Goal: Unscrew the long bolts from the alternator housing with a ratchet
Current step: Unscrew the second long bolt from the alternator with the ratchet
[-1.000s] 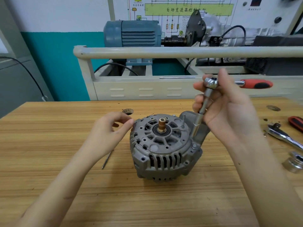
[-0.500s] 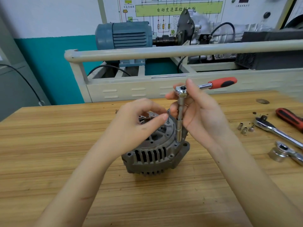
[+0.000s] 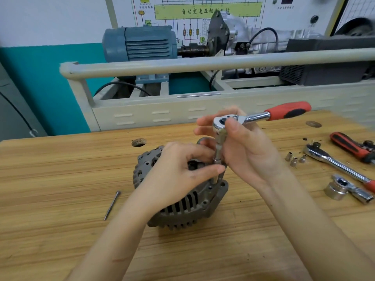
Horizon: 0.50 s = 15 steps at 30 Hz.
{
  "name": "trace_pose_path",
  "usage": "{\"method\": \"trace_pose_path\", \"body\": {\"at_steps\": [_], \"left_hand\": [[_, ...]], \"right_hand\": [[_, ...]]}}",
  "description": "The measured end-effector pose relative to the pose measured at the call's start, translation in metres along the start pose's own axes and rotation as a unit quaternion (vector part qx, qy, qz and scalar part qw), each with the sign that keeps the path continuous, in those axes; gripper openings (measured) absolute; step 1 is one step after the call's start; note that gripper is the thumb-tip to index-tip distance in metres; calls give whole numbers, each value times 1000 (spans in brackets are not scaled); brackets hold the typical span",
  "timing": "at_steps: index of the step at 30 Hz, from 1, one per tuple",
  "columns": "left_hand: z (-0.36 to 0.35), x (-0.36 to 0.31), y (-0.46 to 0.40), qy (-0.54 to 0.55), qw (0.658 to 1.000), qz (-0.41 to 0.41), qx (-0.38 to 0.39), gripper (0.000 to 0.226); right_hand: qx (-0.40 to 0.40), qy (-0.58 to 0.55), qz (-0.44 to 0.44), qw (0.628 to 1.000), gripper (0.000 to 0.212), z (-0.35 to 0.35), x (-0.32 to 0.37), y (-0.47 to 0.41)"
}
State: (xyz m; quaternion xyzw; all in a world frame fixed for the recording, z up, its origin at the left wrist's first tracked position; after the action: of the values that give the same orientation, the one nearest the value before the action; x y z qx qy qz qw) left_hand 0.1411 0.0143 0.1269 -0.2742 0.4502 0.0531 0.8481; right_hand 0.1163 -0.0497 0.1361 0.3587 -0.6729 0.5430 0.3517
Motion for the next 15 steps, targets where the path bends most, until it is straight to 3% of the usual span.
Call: {"method": "trace_pose_path", "body": {"at_steps": [4, 11, 15], "left_hand": [[0, -1, 0, -7, 1000, -3, -29, 25], [2, 1, 1, 1, 999, 19, -51, 21], [3, 3, 1, -10, 997, 29, -69, 17]], "right_hand": [[-14, 6, 12, 1000, 24, 3, 2, 1], [1, -25, 8, 1000, 32, 2, 2, 0], [-54, -29, 32, 998, 18, 4, 3, 4]]}}
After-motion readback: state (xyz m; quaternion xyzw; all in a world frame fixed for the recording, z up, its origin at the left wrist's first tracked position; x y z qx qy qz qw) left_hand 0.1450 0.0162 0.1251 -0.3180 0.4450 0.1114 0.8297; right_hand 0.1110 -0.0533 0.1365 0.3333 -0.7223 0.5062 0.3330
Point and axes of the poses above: each hand's wrist, its own y-axis away from the middle knuckle, its own z-axis out of the back of the hand, x = y × z, the point moved 9 cm from there along -y, towards the middle knuckle, and after that the axes turned 14 degrees about y, right-handed, at the moved point
